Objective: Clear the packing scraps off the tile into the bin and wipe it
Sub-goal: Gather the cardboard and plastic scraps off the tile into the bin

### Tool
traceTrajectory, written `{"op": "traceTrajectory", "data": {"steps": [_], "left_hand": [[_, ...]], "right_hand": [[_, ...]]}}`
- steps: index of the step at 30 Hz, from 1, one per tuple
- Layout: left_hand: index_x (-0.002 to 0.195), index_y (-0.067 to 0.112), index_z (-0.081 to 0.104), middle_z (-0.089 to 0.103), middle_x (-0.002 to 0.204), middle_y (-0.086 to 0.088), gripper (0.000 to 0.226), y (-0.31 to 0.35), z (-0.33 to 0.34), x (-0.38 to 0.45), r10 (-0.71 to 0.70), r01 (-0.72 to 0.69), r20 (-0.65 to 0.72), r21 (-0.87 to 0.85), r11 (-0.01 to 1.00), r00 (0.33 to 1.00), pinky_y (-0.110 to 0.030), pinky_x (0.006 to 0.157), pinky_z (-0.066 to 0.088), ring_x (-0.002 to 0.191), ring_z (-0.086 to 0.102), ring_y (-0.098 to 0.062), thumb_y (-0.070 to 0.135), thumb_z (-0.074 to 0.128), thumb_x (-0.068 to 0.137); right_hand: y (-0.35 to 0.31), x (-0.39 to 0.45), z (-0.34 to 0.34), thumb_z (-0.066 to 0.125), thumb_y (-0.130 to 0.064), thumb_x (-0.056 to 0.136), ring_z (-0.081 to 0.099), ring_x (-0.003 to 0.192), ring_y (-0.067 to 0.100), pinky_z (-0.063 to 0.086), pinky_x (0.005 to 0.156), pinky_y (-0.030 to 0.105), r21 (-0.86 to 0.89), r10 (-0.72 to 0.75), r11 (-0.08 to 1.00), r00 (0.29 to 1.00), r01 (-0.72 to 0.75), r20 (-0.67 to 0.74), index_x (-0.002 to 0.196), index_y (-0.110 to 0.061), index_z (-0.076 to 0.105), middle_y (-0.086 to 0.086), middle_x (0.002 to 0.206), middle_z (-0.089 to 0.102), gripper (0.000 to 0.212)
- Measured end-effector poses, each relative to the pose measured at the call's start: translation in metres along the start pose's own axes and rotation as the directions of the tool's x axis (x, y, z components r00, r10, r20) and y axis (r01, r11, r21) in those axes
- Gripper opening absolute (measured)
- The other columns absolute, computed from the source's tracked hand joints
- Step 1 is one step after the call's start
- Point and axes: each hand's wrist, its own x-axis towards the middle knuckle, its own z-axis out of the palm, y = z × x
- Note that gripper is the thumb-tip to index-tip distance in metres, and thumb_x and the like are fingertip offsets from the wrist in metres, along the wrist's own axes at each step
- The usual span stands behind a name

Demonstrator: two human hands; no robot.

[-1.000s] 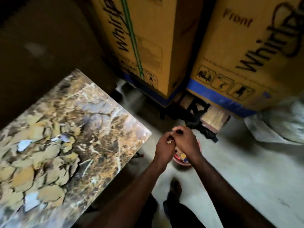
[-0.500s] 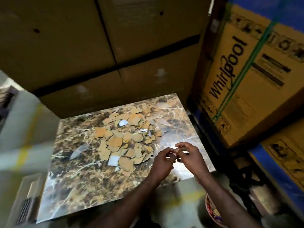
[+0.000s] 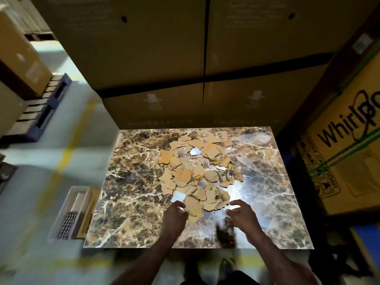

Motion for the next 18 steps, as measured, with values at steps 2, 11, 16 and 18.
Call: {"op": "traceTrajectory", "data": {"steps": [2,11,16,18], "left_hand": [[0.111,0.018,0.068,0.077,0.094,-0.004,0.029,-0.016,-0.006,0.014,-0.18,0.18,-0.012,-0.03,0.983,0.984,-0.022,0.058,0.047,0.076,0.071,-0.02,0.019,0.082,0.085],[0.124,0.017,0.046,0.067,0.113,-0.027,0.065,-0.018,0.041,0.046,-0.48,0.482,0.177,-0.595,0.643,0.859,-0.029,0.048,0.051,0.074,0.061,-0.026,0.005,0.087,0.076],[0.118,0.017,0.051,0.072,0.112,-0.022,0.045,0.005,0.06,0.061,-0.482,0.484,0.19,-0.623,0.614,0.855,-0.053,0.078,0.065,0.09,0.076,-0.038,-0.006,0.077,0.09],[0.119,0.018,0.053,0.071,0.113,-0.02,0.046,0.01,0.06,0.064,-0.481,0.494,0.198,-0.6,0.629,0.854,-0.054,0.083,0.066,0.095,0.076,-0.037,-0.008,0.078,0.09]], "right_hand": [[0.009,0.02,0.004,0.082,-0.016,0.084,0.077,0.074,0.04,0.061,0.08,0.068,0.003,0.049,0.999,0.999,-0.049,0.004,0.102,-0.029,0.069,0.014,0.083,0.078,0.025],[-0.013,0.09,0.025,0.081,-0.029,0.091,0.076,0.08,0.029,0.066,0.077,0.056,-0.129,0.128,0.983,0.992,-0.127,-0.002,0.109,-0.021,0.051,0.013,0.105,0.066,0.037],[-0.038,0.1,0.049,0.075,-0.026,0.095,0.07,0.1,0.033,0.06,0.089,0.044,-0.277,0.053,0.96,0.997,-0.034,0.061,0.117,-0.015,0.056,0.01,0.108,0.07,0.03],[-0.044,0.105,0.056,0.074,-0.023,0.097,0.067,0.109,0.033,0.051,0.088,0.034,-0.307,0.05,0.952,0.993,-0.015,0.107,0.126,-0.009,0.056,0.014,0.119,0.069,0.037]]}}
